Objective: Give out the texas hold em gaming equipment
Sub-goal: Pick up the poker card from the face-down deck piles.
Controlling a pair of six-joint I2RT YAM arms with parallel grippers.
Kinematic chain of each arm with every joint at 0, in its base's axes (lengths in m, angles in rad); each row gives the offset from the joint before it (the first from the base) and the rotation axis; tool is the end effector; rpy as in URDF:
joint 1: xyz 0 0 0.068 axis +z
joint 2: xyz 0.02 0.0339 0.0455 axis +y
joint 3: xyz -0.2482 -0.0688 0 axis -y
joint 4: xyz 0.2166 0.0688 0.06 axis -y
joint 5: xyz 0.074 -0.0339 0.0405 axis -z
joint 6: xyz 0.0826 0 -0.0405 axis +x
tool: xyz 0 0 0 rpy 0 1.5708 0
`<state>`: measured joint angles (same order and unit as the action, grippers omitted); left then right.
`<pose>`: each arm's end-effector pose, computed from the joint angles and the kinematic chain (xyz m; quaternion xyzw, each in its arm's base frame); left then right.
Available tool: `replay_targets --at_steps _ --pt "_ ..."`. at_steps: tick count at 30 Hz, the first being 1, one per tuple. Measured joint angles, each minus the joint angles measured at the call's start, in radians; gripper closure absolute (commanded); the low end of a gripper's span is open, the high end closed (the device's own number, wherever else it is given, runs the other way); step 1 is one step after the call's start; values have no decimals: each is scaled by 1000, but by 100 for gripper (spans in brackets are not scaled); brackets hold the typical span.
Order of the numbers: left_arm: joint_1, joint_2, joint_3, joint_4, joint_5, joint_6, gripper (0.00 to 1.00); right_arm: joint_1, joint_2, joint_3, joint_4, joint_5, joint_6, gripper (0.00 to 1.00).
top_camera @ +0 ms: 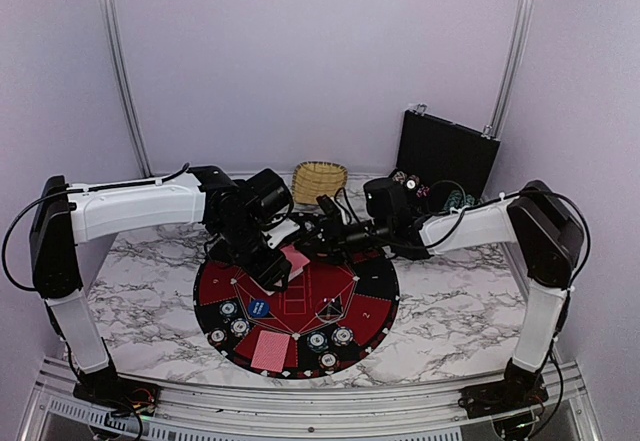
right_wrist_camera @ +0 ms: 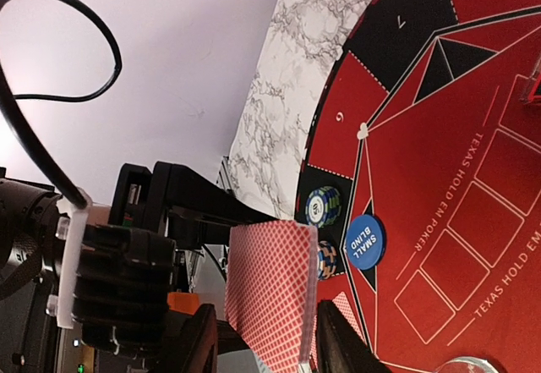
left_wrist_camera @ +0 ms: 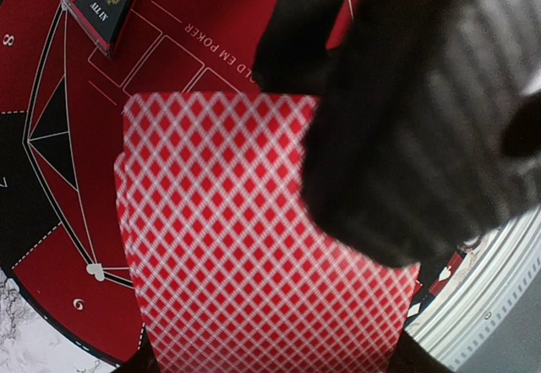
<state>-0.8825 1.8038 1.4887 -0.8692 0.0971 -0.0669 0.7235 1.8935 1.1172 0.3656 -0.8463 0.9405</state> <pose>0.2230 -0.2837 0.2002 0.3973 0.8962 -0.1300 0.1488 0.2688 0.3200 0.1885 -0.1411 0.7825 0.6007 0.0826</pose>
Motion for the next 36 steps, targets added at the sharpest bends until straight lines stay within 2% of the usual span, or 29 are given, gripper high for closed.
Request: replay_targets --at_steps 5,12,27,36 --pt "0 0 0 0 0 0 45 7 32 19 -8 2 -3 61" --pt "0 0 0 0 0 0 45 14 52 32 -29 3 -9 67" --pt "0 0 0 0 0 0 45 14 53 40 -45 14 -33 87" --pt "0 0 0 -4 0 0 48 13 53 40 -44 14 -33 87"
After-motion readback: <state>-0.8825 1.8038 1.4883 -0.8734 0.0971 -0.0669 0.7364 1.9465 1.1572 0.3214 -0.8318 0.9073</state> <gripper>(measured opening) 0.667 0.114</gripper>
